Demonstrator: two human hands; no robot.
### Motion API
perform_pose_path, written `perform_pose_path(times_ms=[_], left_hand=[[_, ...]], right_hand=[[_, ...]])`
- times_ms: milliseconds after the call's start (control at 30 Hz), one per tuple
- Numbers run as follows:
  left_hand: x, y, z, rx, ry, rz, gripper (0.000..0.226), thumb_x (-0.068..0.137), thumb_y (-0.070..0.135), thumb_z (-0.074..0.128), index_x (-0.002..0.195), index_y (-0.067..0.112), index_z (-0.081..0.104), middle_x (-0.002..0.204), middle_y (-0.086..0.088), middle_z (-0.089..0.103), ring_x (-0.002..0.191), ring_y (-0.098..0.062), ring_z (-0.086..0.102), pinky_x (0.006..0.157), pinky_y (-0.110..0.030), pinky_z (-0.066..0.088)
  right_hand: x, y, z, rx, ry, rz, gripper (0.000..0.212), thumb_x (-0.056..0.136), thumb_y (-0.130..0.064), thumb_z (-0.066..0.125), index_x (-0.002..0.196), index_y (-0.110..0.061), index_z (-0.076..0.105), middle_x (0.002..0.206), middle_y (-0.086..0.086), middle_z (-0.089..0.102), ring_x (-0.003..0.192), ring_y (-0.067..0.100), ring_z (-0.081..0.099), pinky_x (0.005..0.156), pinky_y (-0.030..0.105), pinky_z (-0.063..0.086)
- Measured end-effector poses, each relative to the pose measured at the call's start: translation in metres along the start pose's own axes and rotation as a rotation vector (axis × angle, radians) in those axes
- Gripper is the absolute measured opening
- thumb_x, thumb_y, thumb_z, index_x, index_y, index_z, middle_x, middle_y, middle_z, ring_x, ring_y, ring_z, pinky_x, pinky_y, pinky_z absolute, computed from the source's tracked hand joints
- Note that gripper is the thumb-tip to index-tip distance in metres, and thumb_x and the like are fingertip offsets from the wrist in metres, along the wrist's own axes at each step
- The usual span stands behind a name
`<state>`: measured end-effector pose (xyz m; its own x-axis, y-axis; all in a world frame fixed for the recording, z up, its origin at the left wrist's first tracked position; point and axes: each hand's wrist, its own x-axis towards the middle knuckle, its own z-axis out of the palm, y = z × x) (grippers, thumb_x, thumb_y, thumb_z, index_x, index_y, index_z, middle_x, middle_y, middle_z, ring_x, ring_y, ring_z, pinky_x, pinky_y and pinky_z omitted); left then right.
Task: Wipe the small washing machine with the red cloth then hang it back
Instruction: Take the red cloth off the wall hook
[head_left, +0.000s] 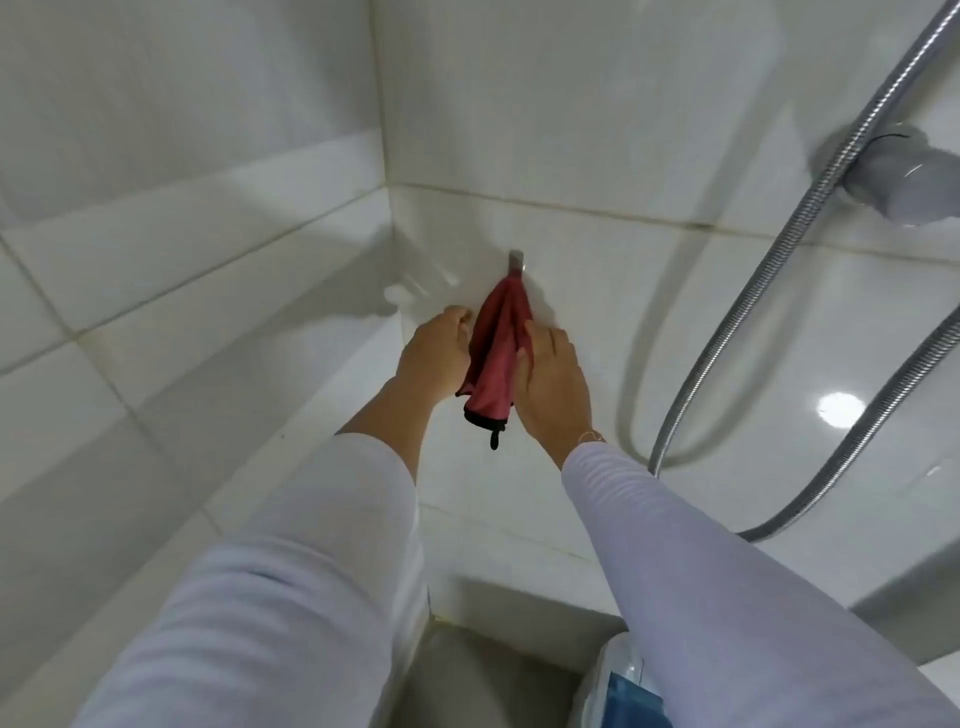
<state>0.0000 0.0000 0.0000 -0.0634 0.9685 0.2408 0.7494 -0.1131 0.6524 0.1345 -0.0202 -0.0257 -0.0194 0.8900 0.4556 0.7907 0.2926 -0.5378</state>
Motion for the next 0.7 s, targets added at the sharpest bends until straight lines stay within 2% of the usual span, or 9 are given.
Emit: perform_pose_path(times_ms=[67,167,233,300,367,467,533,633,700], left_hand=[[0.006,0.002,0.003,-0.072,-0.012,-0.051,0.034,0.100,0.017,0.030,0.129,0.010,0.047,0.120,-0.013,0.062,0.102,-0.027,0.059,0.080,-0.031,0.045],[0.009,0.003,0.007,-0.136,-0.052,-0.110,0.032,0.100,0.022,0.032,0.127,0.011,0.046,0.118,-0.012,0.061,0.091,-0.020,0.054,0.076,-0.029,0.041],[0.007,0.002,0.010,-0.155,-0.114,-0.126,0.033,0.100,0.025,0.036,0.129,0.011,0.045,0.120,-0.010,0.060,0.094,-0.018,0.053,0.078,-0.027,0.039],[0.005,0.002,0.013,-0.124,-0.151,-0.103,0.033,0.100,0.026,0.039,0.127,0.009,0.047,0.118,-0.010,0.060,0.101,-0.023,0.056,0.079,-0.026,0.037],[0.003,0.003,0.014,-0.077,-0.144,-0.060,0.030,0.098,0.023,0.044,0.118,0.003,0.054,0.111,-0.014,0.063,0.104,-0.028,0.059,0.076,-0.025,0.036],[-0.005,0.003,0.010,-0.095,-0.115,-0.052,0.030,0.096,0.025,0.049,0.113,0.002,0.057,0.113,-0.011,0.061,0.106,-0.021,0.056,0.079,-0.024,0.036],[-0.011,0.000,0.004,-0.109,-0.116,-0.089,0.030,0.096,0.031,0.049,0.111,0.006,0.056,0.114,-0.007,0.060,0.105,-0.018,0.053,0.080,-0.025,0.034],[-0.020,-0.004,-0.007,-0.101,-0.102,-0.104,0.024,0.096,0.036,0.047,0.100,0.012,0.051,0.098,-0.003,0.059,0.092,-0.017,0.052,0.077,-0.025,0.033],[-0.026,-0.005,-0.018,-0.071,-0.077,-0.092,0.024,0.095,0.036,0.047,0.100,0.012,0.050,0.090,-0.001,0.055,0.084,-0.018,0.051,0.072,-0.025,0.033]], right_hand=[[0.005,0.002,0.001,0.082,0.078,0.022,0.032,0.095,-0.016,0.035,0.121,-0.006,0.052,0.119,0.013,0.054,0.101,0.033,0.055,0.082,0.041,0.048],[0.008,0.004,0.005,0.098,0.096,0.088,0.028,0.097,-0.017,0.034,0.113,-0.003,0.052,0.111,0.015,0.054,0.088,0.035,0.057,0.068,0.033,0.039],[0.010,0.004,0.006,0.158,0.080,0.139,0.028,0.096,-0.020,0.037,0.113,-0.003,0.051,0.109,0.015,0.057,0.089,0.034,0.059,0.071,0.034,0.042],[0.010,0.005,0.006,0.251,0.039,0.187,0.029,0.094,-0.023,0.041,0.115,-0.005,0.050,0.106,0.013,0.064,0.093,0.031,0.061,0.079,0.039,0.048],[0.008,0.007,0.006,0.290,-0.006,0.219,0.030,0.093,-0.025,0.044,0.113,-0.005,0.052,0.099,0.010,0.066,0.089,0.028,0.061,0.077,0.038,0.049],[0.005,0.011,0.002,0.260,-0.040,0.203,0.022,0.092,-0.022,0.047,0.088,-0.003,0.057,0.081,0.008,0.057,0.076,0.024,0.053,0.067,0.030,0.038],[0.001,0.013,-0.002,0.228,-0.035,0.182,0.022,0.092,-0.022,0.047,0.078,-0.007,0.054,0.079,0.008,0.052,0.074,0.024,0.050,0.066,0.028,0.035],[-0.006,0.013,-0.013,0.178,-0.003,0.167,0.026,0.094,-0.026,0.045,0.091,-0.007,0.062,0.081,0.007,0.051,0.076,0.023,0.050,0.069,0.029,0.036],[-0.012,0.013,-0.023,0.149,0.032,0.175,0.030,0.095,-0.028,0.044,0.098,-0.008,0.065,0.083,0.007,0.052,0.076,0.024,0.051,0.069,0.028,0.037]])
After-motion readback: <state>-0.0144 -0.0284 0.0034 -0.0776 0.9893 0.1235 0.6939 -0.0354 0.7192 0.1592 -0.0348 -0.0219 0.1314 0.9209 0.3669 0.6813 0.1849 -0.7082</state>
